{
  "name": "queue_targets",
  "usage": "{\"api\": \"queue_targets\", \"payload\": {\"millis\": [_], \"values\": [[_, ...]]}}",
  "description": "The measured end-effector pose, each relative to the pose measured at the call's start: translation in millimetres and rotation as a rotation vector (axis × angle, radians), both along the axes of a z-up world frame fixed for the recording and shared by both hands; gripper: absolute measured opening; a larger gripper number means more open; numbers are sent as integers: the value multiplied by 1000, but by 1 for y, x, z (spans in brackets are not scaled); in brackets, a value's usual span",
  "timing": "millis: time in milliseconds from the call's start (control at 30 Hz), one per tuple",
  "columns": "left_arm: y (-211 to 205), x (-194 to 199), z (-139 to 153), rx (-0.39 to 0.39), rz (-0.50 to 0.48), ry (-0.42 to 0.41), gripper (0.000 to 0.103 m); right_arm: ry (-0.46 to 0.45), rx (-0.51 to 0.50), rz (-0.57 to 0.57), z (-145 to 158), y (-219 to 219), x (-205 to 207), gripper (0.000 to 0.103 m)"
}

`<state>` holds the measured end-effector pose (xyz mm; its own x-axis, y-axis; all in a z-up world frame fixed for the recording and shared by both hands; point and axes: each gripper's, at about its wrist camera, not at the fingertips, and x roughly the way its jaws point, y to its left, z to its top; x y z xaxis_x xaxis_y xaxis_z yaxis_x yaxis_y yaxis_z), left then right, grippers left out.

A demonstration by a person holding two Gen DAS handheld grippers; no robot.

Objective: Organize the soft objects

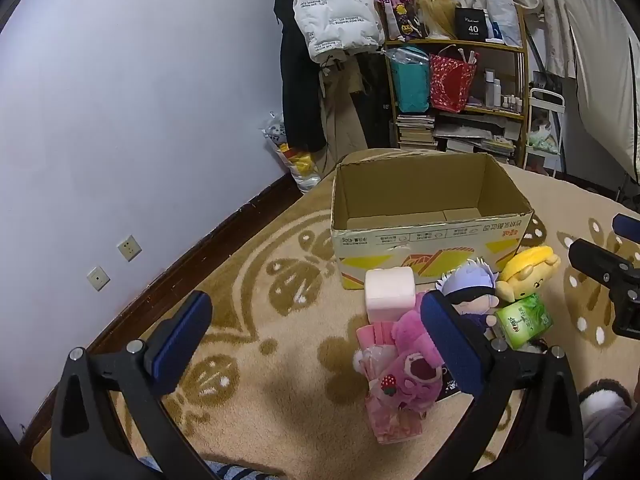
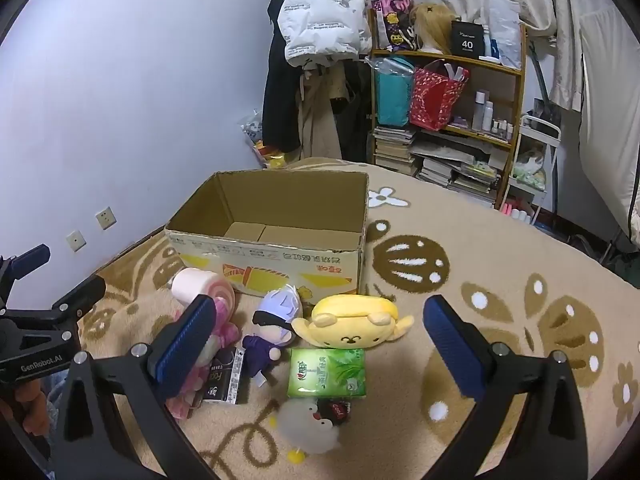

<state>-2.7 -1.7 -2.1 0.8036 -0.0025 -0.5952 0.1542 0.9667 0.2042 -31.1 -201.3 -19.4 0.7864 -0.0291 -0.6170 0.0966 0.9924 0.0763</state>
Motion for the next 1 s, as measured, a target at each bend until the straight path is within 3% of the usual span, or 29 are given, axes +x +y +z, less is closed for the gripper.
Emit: {"api": "queue_targets", "payload": {"millis": [1000], "values": [[-2, 4, -4, 7, 0, 10, 103, 9, -3, -1, -2, 1, 1, 103]]}}
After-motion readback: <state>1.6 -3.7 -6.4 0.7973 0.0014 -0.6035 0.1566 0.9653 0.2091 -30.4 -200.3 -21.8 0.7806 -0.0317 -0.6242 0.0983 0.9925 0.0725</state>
